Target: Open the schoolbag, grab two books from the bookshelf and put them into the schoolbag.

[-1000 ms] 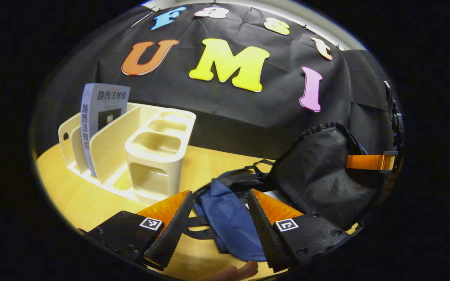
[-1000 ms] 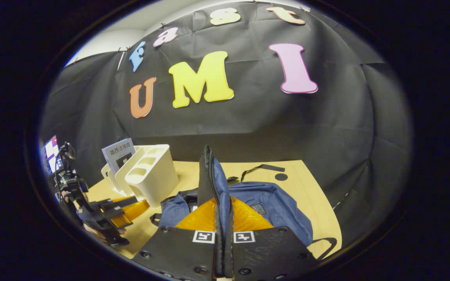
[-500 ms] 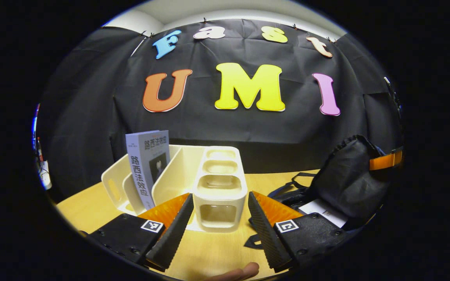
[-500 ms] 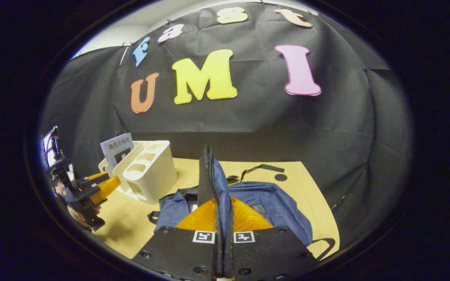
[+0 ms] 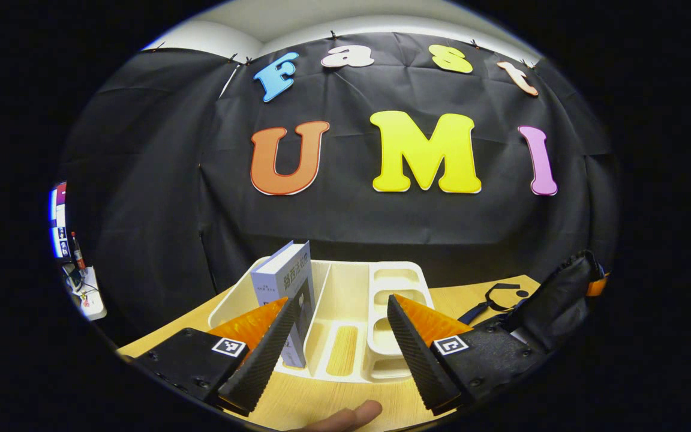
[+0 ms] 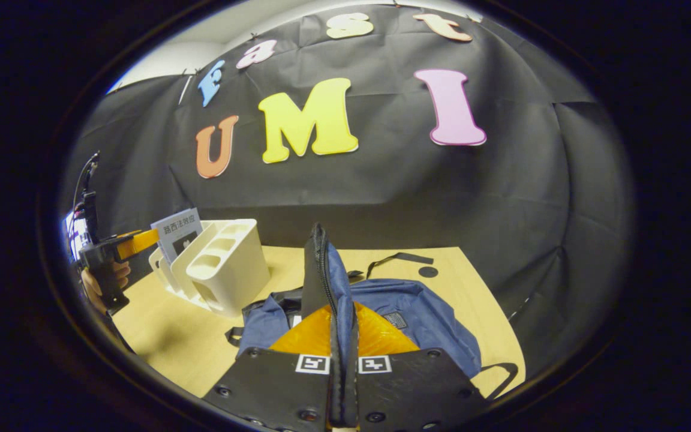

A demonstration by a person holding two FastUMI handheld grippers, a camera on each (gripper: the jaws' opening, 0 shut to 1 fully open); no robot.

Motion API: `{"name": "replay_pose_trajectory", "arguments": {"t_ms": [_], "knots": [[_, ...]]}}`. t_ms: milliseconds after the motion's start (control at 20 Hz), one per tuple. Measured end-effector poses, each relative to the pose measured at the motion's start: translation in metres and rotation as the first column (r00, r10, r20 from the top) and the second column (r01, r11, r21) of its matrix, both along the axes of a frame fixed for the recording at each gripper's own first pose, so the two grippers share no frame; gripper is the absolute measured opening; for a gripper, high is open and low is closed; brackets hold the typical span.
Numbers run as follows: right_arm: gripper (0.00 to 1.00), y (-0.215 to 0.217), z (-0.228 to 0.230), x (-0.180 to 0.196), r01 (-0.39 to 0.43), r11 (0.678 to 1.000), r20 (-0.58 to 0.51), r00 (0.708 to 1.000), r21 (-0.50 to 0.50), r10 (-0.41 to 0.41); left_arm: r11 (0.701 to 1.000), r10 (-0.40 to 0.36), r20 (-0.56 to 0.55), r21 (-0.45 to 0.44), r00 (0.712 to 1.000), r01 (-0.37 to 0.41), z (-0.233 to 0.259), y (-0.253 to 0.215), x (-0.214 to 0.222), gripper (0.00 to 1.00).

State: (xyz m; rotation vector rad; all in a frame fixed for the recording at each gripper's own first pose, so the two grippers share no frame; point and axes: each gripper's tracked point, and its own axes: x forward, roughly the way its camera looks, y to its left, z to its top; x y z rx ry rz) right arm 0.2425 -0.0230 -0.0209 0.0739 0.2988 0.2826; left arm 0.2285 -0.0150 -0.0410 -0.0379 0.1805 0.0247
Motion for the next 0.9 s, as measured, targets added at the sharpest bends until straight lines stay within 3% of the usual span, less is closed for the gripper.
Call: {"name": "replay_pose_trajectory", "arguments": {"t_ms": [300,450,650,900], "knots": [[0.03,0.0,0.0,-0.001,-0.025,0.999,0.017,1.0,-0.029,0.026,0.999,0.043,-0.087,0.026,0.995,-0.04,0.009,0.046,0.045,0.97],[0.03,0.003,0.001,-0.001,-0.046,0.998,0.019,0.999,-0.037,0.047,0.995,0.048,-0.157,0.097,0.986,-0.033,0.013,0.065,0.068,0.97],[0.03,0.001,-0.002,0.0,-0.058,0.998,0.01,0.998,-0.015,0.058,0.993,0.029,-0.233,0.12,0.972,0.0,0.023,0.079,0.1,0.94],[0.03,-0.002,-0.005,0.0,-0.071,0.997,0.01,0.997,-0.006,0.071,0.988,-0.016,-0.421,0.131,0.907,0.078,-0.01,0.074,0.129,0.95]]}}
